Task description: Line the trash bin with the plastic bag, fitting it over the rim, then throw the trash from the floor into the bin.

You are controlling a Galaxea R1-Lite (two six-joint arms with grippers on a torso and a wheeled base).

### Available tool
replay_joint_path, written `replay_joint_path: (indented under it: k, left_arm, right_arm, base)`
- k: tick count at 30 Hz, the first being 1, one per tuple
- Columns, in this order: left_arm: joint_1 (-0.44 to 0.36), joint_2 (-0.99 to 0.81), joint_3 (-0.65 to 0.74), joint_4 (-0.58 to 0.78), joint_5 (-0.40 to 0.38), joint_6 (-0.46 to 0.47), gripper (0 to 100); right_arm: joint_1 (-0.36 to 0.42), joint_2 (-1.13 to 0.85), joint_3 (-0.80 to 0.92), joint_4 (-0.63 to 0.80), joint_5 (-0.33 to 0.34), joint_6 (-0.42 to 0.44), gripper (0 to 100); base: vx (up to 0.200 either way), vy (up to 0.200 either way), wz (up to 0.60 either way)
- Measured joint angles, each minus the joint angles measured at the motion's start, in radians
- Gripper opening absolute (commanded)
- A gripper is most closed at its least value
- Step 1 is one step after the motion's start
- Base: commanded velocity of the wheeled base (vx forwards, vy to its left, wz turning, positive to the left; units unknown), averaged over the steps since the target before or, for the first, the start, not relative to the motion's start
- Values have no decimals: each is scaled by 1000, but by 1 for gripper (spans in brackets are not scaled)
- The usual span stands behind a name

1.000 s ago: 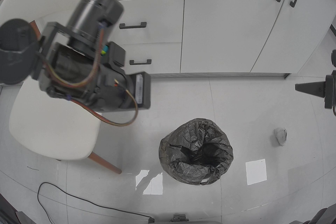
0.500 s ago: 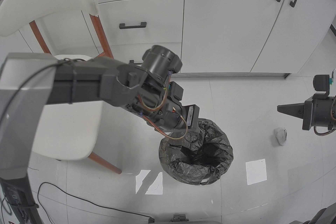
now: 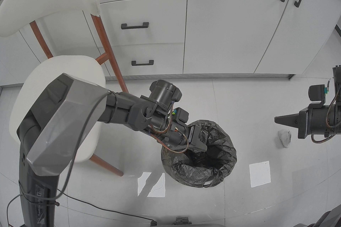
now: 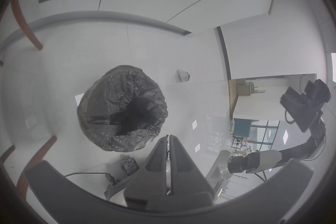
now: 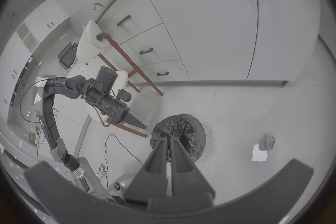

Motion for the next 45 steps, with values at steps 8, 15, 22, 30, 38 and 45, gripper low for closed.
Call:
replay_joint_path:
  k: [8,15,22,30,38,45]
  left_arm:
    - [29,13,57,-10,120,0,0]
    - [81,-28,71,-24,200,0,0]
    - [126,-115,147,-34,206,-9,0]
    - [136,-240,296,-34,203,-6,0]
    - [148,-334,382,-41,206,2,0]
    - [162,-330,370,-198,205,1,0]
  right_arm:
    - [-1,14,-7,-1,1,-1,0]
    - [2,18,-18,-1,0,-1,0]
    - [7,18,-8,3,0,1,0]
    - [14,19,34,1,0,0,0]
    - [24,23,52,-1,1,-4,0]
    - [23,42,38,-1,1,-3,0]
  base:
    - [0,0,0]
    - [0,0,0]
    - [0,0,0]
    - [-200,0,0]
    - [-175,0,0]
    - [0,0,0]
